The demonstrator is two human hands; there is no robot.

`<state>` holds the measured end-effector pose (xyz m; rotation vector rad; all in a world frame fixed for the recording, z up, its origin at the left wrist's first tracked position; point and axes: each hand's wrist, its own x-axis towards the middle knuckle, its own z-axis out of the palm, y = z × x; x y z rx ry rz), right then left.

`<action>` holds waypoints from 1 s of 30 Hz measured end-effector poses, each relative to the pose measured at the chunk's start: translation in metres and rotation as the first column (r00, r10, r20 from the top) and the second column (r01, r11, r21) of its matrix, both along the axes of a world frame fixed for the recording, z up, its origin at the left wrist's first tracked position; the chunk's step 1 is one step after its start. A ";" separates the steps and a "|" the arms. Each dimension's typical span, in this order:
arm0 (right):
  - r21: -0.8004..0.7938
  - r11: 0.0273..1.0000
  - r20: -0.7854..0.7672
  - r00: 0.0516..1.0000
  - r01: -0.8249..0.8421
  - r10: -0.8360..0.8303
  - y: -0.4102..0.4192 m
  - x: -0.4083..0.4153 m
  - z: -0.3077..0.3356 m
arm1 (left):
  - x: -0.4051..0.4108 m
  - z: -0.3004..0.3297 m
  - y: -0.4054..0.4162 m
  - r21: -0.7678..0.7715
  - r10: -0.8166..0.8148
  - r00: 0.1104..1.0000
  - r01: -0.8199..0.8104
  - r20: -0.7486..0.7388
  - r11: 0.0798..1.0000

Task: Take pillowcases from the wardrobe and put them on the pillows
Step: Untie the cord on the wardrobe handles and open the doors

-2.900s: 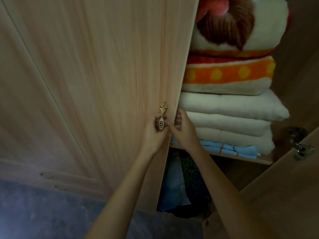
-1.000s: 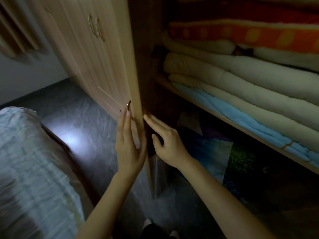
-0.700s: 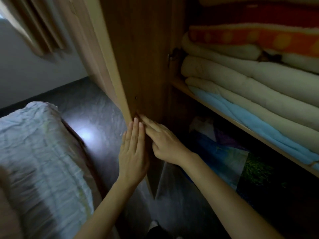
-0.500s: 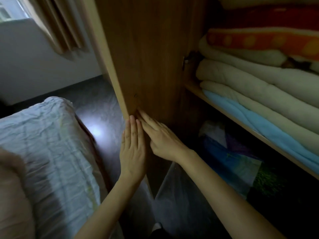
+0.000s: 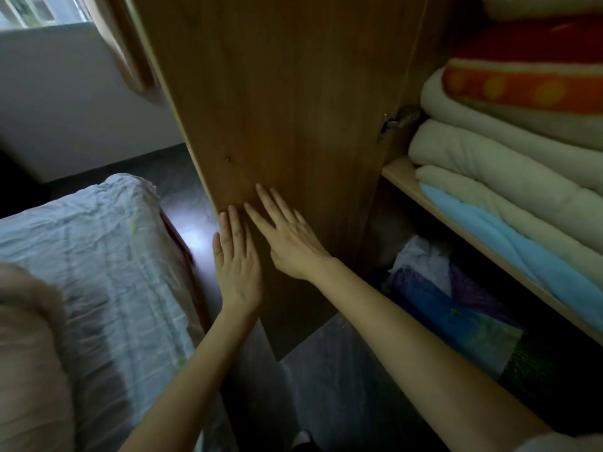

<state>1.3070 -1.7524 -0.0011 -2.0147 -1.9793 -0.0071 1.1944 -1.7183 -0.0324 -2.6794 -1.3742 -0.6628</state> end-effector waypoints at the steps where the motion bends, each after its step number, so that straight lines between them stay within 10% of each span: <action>1: -0.012 1.000 0.007 1.000 0.016 -0.016 0.007 0.001 -0.001 | 0.001 -0.001 0.009 -0.012 0.012 1.000 -0.012 -0.016 1.000; 30: 0.010 0.988 0.060 0.986 0.154 -0.154 0.056 0.028 -0.035 | 0.030 -0.030 0.069 -0.191 0.022 0.994 -0.002 0.103 0.982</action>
